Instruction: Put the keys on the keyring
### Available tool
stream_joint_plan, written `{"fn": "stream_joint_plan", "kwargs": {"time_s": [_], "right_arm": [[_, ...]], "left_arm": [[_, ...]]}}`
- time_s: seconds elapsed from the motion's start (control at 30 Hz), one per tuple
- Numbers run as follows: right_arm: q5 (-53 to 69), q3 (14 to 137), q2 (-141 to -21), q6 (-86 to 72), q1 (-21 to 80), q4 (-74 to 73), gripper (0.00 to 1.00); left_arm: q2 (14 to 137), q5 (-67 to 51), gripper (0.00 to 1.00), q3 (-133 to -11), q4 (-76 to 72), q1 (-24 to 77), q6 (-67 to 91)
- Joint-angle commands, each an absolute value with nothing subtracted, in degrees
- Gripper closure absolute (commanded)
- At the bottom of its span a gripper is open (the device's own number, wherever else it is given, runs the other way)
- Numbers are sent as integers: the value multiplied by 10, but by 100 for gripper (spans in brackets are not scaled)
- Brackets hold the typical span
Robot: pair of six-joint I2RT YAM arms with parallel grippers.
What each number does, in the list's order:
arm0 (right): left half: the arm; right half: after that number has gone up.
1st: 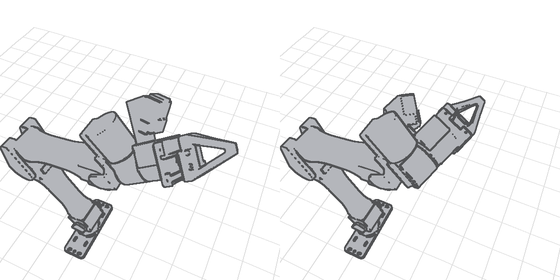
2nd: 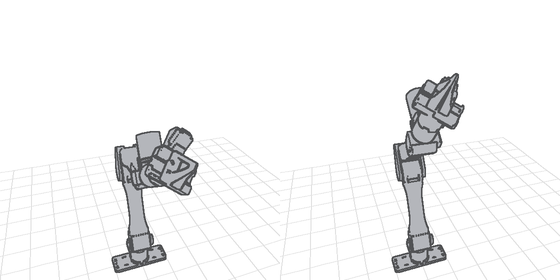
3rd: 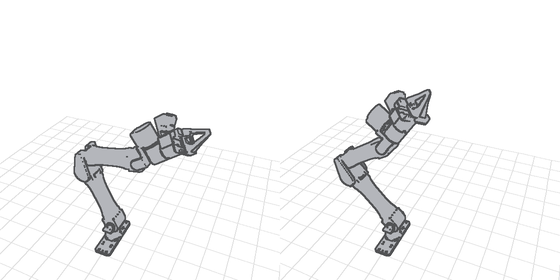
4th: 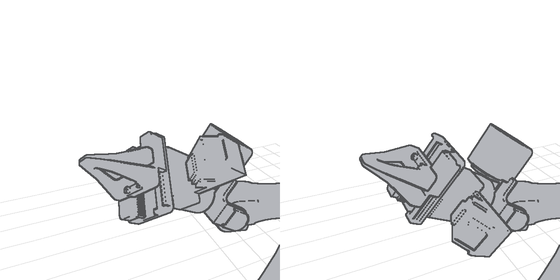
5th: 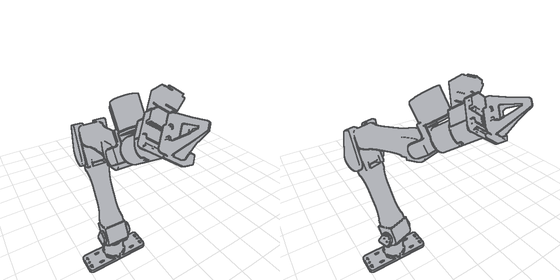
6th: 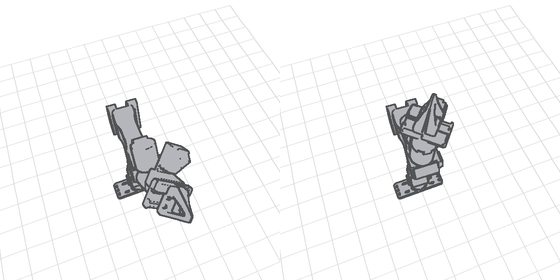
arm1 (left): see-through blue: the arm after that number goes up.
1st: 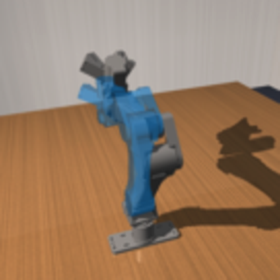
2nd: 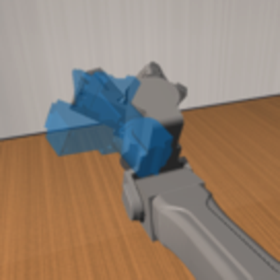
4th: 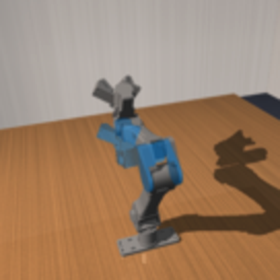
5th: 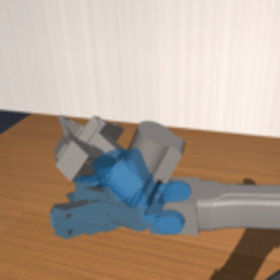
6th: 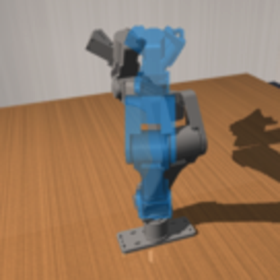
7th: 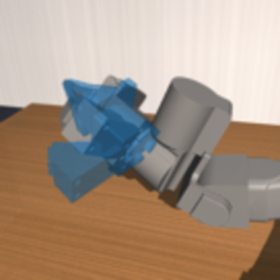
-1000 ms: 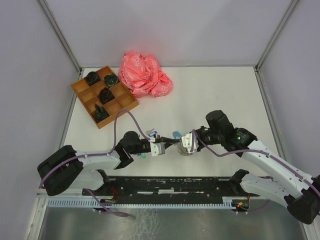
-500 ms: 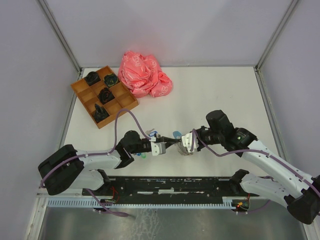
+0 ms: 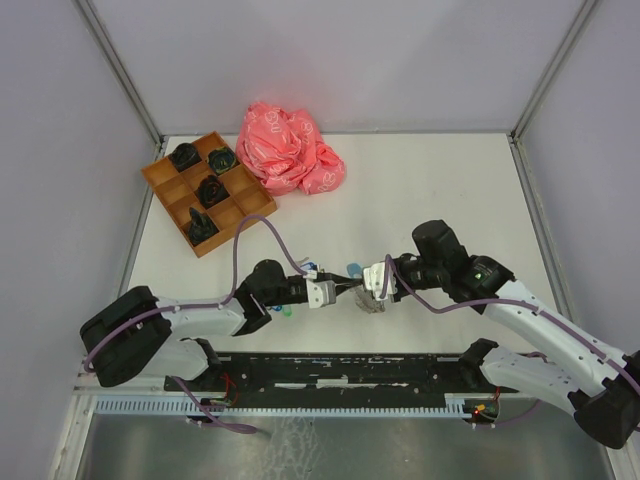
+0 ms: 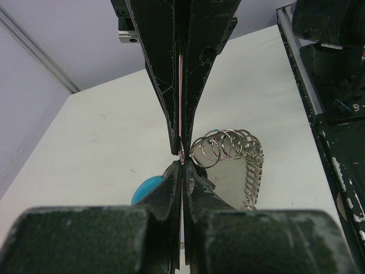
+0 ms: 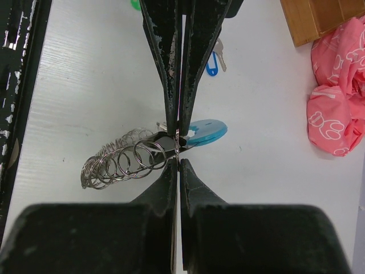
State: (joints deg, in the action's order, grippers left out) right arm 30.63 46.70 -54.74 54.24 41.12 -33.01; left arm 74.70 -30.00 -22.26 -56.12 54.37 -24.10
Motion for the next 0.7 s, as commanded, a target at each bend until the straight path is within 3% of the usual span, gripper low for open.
{"fn": "stream_joint_plan", "kwargs": {"time_s": [0.0,0.67], "right_arm": [[348,488,-539,519,415,-277,99],[334,452,-514,548,415,-242,99]], "left_arm": [[755,-290,97,-249,-580,553,-223],[734,-280,97,-256,-522,553,-154]]}}
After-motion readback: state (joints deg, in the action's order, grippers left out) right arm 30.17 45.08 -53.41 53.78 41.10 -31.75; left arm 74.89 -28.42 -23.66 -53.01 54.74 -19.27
